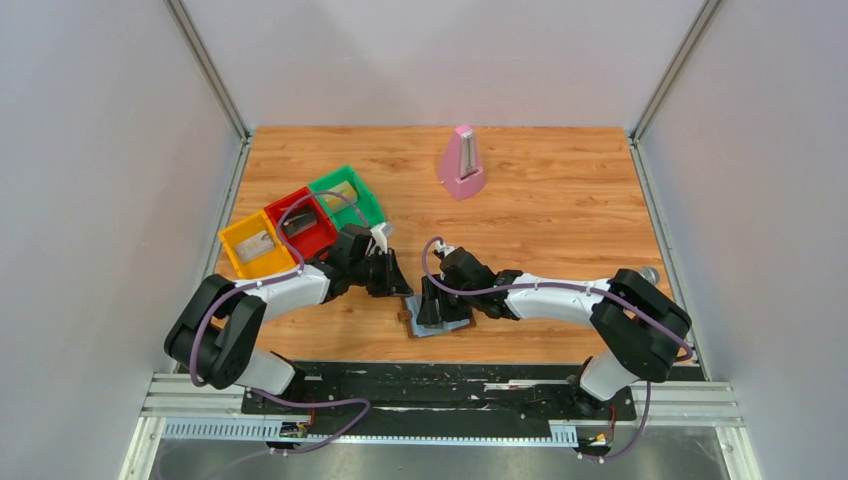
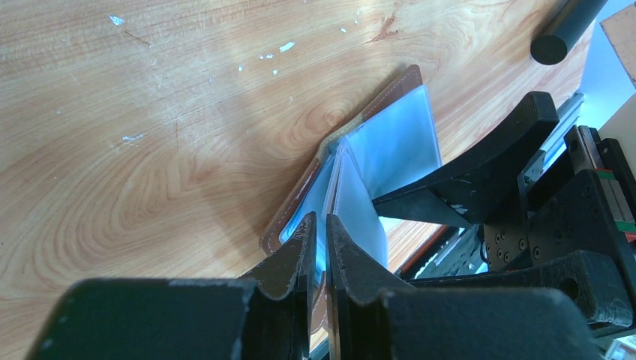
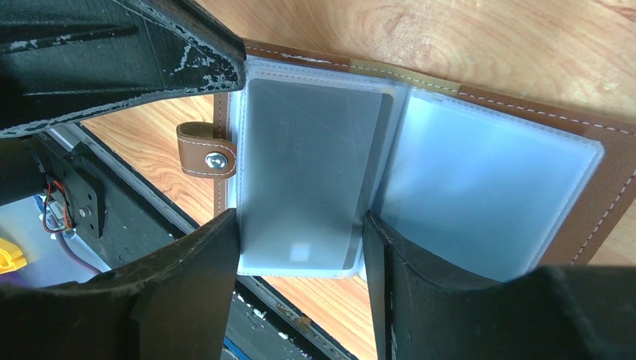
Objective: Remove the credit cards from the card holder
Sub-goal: Remove the credit card from the card holder.
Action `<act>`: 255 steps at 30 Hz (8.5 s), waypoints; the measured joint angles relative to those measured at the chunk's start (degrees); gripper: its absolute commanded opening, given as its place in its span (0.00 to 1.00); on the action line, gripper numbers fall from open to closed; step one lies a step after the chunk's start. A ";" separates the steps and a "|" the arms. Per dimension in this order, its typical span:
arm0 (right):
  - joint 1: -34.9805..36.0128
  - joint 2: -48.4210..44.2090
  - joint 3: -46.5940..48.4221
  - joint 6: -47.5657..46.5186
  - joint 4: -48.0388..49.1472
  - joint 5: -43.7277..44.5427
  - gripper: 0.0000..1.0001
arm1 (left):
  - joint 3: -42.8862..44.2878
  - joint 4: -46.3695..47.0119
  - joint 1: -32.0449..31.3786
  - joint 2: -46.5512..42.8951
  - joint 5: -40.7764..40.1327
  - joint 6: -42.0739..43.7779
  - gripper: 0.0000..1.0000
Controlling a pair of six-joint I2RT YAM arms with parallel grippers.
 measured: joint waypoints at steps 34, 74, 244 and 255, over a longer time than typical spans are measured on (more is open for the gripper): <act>-0.26 0.07 0.02 -0.26 -0.09 0.20 0.66 | 0.26 0.85 -0.68 2.08 2.67 -0.63 0.19; -2.21 -4.79 0.00 0.24 -0.04 3.72 0.67 | 5.29 -1.86 -5.35 6.05 4.96 -0.79 0.00; -9.01 -3.04 -10.36 7.41 12.24 -4.17 0.22 | 4.35 0.83 -10.43 9.07 -5.27 -7.37 0.31; -8.98 -5.14 -10.95 7.69 9.70 -2.43 0.23 | 4.42 -3.91 -10.60 6.49 -7.65 -6.78 0.33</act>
